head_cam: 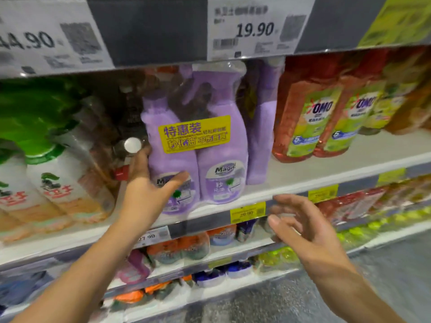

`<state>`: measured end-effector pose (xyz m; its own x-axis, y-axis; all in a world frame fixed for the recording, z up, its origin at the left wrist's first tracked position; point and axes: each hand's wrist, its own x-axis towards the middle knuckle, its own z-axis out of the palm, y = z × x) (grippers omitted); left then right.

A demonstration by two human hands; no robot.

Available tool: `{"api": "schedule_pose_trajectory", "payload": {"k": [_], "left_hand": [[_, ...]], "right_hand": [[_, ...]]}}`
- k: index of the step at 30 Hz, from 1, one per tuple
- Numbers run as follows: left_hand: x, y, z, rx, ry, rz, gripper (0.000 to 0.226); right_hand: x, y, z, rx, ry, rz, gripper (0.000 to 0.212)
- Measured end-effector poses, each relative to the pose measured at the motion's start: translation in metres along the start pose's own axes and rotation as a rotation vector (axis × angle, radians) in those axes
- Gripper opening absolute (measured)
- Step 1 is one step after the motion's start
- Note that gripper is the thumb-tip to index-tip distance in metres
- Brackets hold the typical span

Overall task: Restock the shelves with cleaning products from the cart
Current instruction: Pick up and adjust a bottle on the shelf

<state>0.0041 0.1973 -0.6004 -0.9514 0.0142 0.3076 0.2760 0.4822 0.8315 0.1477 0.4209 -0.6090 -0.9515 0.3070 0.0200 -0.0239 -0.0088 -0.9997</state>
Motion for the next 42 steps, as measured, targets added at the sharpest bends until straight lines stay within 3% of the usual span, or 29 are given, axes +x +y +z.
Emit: {"api": "schedule_pose_trajectory", "payload": {"k": [7, 14, 21, 29, 35, 39, 42], "left_hand": [[0.000, -0.008, 0.005, -0.118, -0.021, 0.040, 0.085], [0.006, -0.019, 0.001, -0.105, -0.019, 0.086, 0.074], [0.006, -0.023, 0.002, -0.111, -0.023, 0.114, 0.065], [0.007, -0.026, 0.007, -0.106, 0.028, 0.219, 0.072], [0.007, -0.032, 0.014, -0.232, 0.032, 0.117, 0.070], [0.007, -0.042, 0.016, -0.127, 0.047, 0.111, 0.079], [0.005, -0.042, 0.018, -0.168, 0.124, 0.105, 0.068]], "right_hand": [[0.026, -0.001, 0.028, -0.088, 0.001, -0.096, 0.054], [0.092, -0.014, 0.062, -0.206, -0.131, -0.309, 0.095], [0.108, 0.004, 0.069, -0.109, -0.071, -0.258, 0.070], [0.107, 0.007, 0.068, -0.049, -0.083, -0.231, 0.070], [0.105, 0.012, 0.066, -0.033, -0.045, -0.256, 0.064], [0.100, 0.007, 0.042, 0.008, 0.246, -0.376, 0.034], [0.115, -0.002, 0.023, -0.176, 0.429, -0.433, 0.049]]}}
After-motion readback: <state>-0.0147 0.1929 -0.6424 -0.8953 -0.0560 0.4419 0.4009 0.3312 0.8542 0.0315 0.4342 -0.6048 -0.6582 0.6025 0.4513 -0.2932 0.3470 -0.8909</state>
